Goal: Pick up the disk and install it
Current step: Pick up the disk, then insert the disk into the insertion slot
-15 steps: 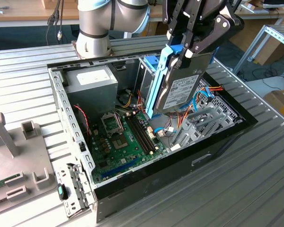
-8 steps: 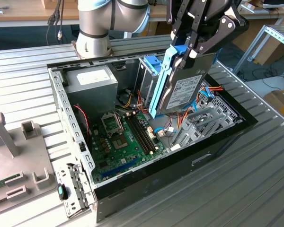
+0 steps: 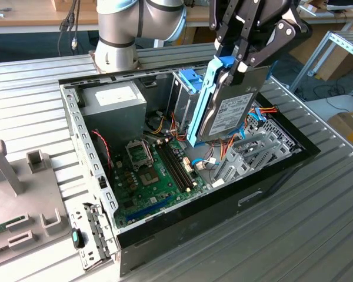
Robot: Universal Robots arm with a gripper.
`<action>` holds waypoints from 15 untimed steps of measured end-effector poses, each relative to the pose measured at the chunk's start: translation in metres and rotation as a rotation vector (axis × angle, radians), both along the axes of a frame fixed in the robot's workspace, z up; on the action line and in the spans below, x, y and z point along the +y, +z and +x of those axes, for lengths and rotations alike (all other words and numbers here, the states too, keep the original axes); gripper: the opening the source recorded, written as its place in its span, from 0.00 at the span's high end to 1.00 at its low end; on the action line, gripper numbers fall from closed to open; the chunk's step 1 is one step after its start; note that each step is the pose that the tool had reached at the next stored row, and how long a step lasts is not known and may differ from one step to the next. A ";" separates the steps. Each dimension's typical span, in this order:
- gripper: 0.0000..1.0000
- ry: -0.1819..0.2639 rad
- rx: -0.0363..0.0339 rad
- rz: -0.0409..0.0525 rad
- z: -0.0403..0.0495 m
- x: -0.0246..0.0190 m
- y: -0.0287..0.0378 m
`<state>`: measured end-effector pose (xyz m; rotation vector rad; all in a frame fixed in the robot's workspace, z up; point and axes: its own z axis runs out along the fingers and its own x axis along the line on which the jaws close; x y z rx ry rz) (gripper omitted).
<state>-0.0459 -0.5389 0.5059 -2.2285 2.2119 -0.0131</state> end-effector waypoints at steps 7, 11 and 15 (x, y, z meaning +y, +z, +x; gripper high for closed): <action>0.64 0.000 0.0000 -0.0021 0.0068 -0.0116 0.0000; 0.64 0.000 -0.0001 -0.0025 0.0211 -0.0127 -0.0003; 0.64 0.000 -0.0001 -0.0028 0.0560 -0.0126 -0.0006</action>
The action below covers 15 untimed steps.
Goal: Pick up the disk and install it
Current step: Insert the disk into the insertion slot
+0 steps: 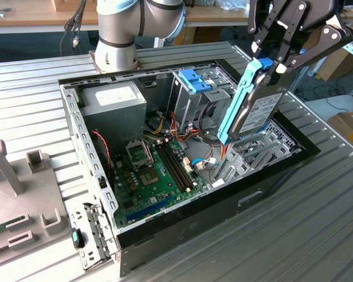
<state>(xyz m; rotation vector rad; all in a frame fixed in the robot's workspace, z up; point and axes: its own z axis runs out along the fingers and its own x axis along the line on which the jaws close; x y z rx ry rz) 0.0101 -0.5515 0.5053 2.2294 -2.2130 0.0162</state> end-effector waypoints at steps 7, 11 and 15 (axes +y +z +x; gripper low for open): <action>0.64 0.000 0.0000 0.0002 0.0231 -0.0081 -0.0012; 0.64 0.000 0.0001 0.0000 0.0330 -0.0096 -0.0038; 0.64 -0.004 0.0000 0.0001 0.0410 -0.0108 -0.0095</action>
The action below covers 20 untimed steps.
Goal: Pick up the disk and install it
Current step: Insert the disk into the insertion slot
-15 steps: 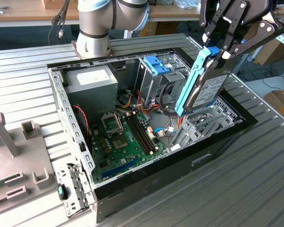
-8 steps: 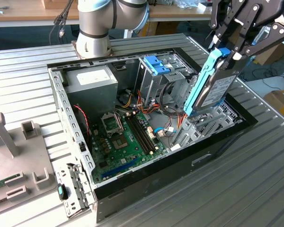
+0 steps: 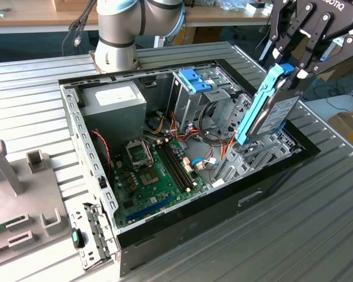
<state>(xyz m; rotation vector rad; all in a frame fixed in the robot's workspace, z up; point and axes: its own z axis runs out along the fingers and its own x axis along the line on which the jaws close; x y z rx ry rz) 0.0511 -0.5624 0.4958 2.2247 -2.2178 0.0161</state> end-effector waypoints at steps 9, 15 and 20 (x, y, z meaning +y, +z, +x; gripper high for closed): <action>0.64 -0.004 0.0001 -0.0002 0.0069 -0.0004 -0.0072; 0.64 -0.019 0.0001 -0.0007 0.0111 -0.0004 -0.0164; 0.64 -0.023 0.0000 -0.0007 0.0117 -0.0004 -0.0206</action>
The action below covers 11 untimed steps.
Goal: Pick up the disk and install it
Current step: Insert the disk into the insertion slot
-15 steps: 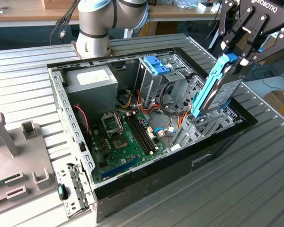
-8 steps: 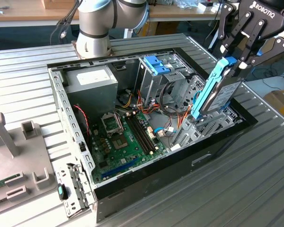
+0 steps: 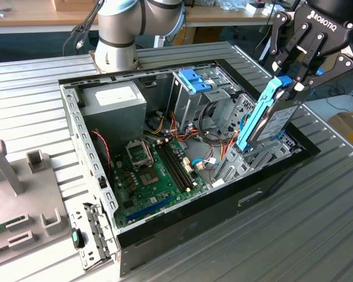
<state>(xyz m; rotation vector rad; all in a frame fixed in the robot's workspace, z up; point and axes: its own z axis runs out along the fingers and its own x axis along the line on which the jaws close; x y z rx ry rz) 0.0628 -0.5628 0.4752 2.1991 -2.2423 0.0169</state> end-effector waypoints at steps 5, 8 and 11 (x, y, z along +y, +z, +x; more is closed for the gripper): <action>0.64 0.000 0.0000 0.0001 0.0015 0.0007 -0.0028; 0.64 0.000 0.0000 0.0001 0.0015 0.0009 -0.0037; 0.64 0.000 0.0001 0.0001 0.0016 0.0027 -0.0039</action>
